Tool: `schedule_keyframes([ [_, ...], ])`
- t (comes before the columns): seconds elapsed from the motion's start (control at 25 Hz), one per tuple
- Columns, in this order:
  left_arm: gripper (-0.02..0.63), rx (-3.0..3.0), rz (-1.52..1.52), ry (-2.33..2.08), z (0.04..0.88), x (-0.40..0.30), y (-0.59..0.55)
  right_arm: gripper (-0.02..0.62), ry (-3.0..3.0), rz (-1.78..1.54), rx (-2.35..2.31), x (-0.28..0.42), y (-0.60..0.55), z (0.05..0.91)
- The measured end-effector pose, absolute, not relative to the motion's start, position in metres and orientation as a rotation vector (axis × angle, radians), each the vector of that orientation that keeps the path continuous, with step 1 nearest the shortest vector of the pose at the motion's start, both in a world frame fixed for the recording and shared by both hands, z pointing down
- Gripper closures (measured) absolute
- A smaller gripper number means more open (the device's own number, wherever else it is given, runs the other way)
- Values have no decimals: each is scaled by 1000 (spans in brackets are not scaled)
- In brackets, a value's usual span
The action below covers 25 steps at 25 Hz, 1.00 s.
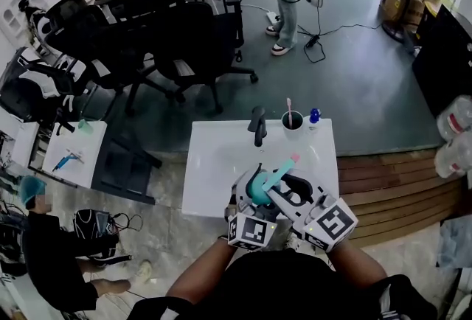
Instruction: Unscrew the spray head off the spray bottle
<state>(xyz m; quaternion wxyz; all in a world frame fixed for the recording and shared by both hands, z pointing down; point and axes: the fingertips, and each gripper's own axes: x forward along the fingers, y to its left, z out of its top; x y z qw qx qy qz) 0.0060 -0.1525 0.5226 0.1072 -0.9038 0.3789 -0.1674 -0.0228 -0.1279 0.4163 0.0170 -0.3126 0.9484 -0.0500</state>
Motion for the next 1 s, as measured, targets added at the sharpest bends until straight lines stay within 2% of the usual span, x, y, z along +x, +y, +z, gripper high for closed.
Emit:
schedule_keyframes([
  [0.44,143,-2773,-458,981,529,14,-149,462,2992,-151,-831,-20,-132,415],
  [1.0,146,-2957,-295,267,499,40,-113,460,3099,-81,-125,-19,-110,388],
])
